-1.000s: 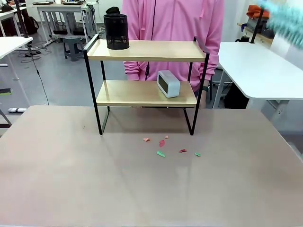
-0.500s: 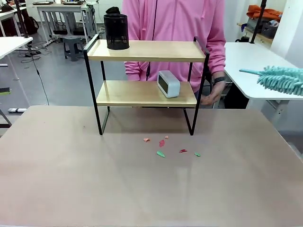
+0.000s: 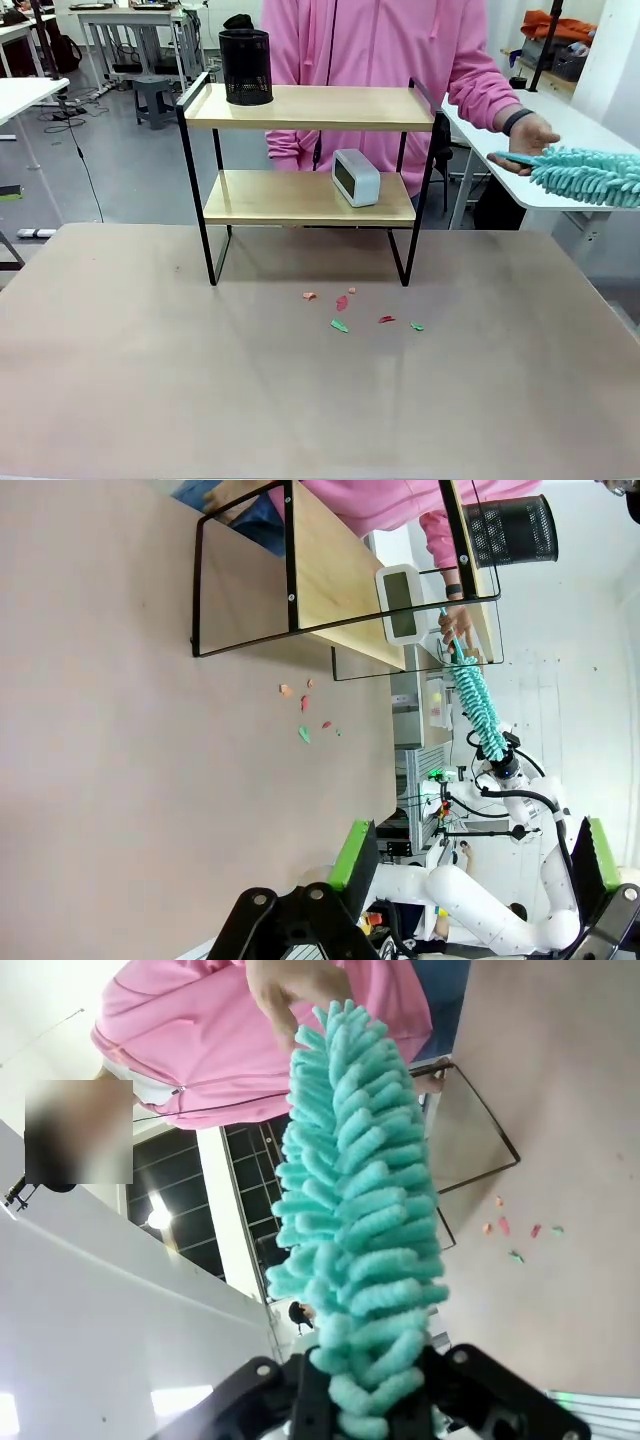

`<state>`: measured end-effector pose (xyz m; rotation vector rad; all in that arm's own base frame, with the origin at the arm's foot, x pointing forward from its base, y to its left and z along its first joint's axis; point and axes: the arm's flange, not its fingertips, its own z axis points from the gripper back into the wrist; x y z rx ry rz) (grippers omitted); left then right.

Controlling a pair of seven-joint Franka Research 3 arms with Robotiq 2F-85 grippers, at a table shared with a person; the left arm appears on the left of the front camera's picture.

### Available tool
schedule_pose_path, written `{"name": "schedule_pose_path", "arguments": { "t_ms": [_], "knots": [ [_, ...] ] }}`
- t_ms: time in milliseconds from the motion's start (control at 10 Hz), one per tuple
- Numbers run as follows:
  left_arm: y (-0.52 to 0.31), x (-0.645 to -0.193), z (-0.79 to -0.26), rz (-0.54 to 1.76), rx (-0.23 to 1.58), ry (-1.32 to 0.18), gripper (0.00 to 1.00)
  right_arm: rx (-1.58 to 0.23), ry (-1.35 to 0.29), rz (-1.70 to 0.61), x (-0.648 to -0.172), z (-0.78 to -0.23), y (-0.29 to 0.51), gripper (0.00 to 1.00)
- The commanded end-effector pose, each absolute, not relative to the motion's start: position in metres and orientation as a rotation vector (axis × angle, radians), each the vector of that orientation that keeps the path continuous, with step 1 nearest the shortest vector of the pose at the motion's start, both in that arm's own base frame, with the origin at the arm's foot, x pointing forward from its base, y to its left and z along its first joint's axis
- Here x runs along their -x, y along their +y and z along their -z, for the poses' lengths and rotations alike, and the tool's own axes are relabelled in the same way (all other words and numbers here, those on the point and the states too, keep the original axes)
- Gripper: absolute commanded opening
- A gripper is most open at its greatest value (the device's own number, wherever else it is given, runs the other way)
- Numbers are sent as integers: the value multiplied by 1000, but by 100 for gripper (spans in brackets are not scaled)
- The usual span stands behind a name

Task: Clean the shelf.
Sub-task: Hand the Duster back to the human.

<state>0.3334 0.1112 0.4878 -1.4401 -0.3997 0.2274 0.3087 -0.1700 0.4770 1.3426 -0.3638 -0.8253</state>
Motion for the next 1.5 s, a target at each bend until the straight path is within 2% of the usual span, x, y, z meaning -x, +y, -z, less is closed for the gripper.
{"name": "schedule_pose_path", "arguments": {
  "t_ms": [0, 500, 600, 700, 800, 900, 1100, 1400],
  "knots": [
    [113, -330, -489, -216, 1437, -392, 100, -1344, -364, 821, -306, -477, -172, 0],
    [113, -330, -489, -216, 1437, -392, 100, -1344, -364, 821, -306, -477, -172, 0],
    [113, -330, -489, -216, 1437, -392, 100, -1347, -365, 825, -308, -477, -171, 39],
    [113, -330, -489, -216, 1437, -392, 100, -1354, -354, 824, -308, -477, -170, 72],
    [113, -330, -489, -216, 1437, -392, 100, -1359, -353, 822, -309, -477, -170, 94],
    [113, -330, -489, -216, 1437, -392, 100, -1367, -343, 817, -309, -475, -168, 100],
    [113, -330, -489, -216, 1437, -392, 100, -1389, -328, 788, -307, -477, -168, 100],
    [113, -330, -489, -216, 1437, -392, 100, -1461, -246, 627, -298, -491, -147, 100]
  ]
}}
